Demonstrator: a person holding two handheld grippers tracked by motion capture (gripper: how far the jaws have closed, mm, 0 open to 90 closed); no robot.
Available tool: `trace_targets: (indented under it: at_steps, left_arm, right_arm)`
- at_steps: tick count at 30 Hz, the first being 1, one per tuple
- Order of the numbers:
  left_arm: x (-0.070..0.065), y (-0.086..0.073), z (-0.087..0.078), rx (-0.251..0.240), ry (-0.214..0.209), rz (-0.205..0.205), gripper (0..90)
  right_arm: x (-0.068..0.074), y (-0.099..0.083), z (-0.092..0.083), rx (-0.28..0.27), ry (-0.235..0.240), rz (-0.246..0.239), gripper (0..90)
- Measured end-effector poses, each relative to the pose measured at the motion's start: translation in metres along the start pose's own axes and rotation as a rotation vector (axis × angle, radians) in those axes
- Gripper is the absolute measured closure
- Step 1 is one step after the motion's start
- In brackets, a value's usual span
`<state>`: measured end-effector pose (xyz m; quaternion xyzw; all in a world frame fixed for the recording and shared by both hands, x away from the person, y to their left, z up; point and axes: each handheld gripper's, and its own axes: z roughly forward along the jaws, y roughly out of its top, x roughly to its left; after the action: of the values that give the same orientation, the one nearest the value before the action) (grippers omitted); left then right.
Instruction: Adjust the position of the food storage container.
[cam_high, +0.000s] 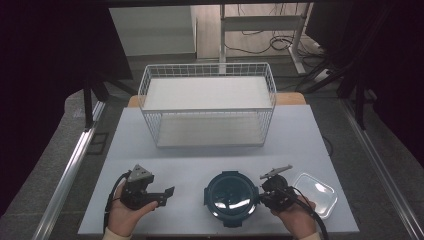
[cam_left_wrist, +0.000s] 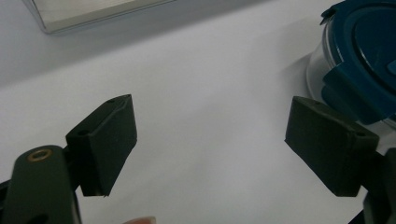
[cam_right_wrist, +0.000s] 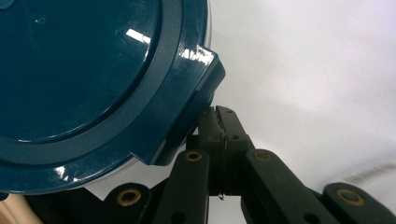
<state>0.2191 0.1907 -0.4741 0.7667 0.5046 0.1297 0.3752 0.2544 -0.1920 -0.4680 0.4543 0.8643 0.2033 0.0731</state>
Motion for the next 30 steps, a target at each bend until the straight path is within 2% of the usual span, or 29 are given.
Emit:
trace_targets:
  at_steps: [7, 10, 15, 26, 30]
  left_arm:
    - [0.002, 0.0, -0.002, -0.004, 0.004, -0.007, 16.5]
    - [0.003, -0.001, -0.002, -0.002, 0.007, -0.008, 16.5]
    - [0.004, -0.001, -0.002, -0.003, 0.006, -0.01, 16.5]
    - [0.01, -0.003, 0.001, 0.006, 0.017, -0.024, 16.5]
    - [0.01, -0.003, 0.0, -0.003, 0.022, -0.028, 16.6]
  right_arm:
    - [0.016, 0.011, 0.008, 0.0, 0.022, -0.031, 89.0]
    - [0.026, 0.019, 0.014, -0.008, 0.046, -0.055, 89.0]
    - [0.035, 0.026, 0.024, -0.014, 0.076, -0.075, 89.0]
    - [0.035, 0.031, 0.029, -0.042, 0.107, -0.086, 89.0]
    - [0.035, 0.029, 0.025, -0.076, 0.096, -0.106, 88.5]
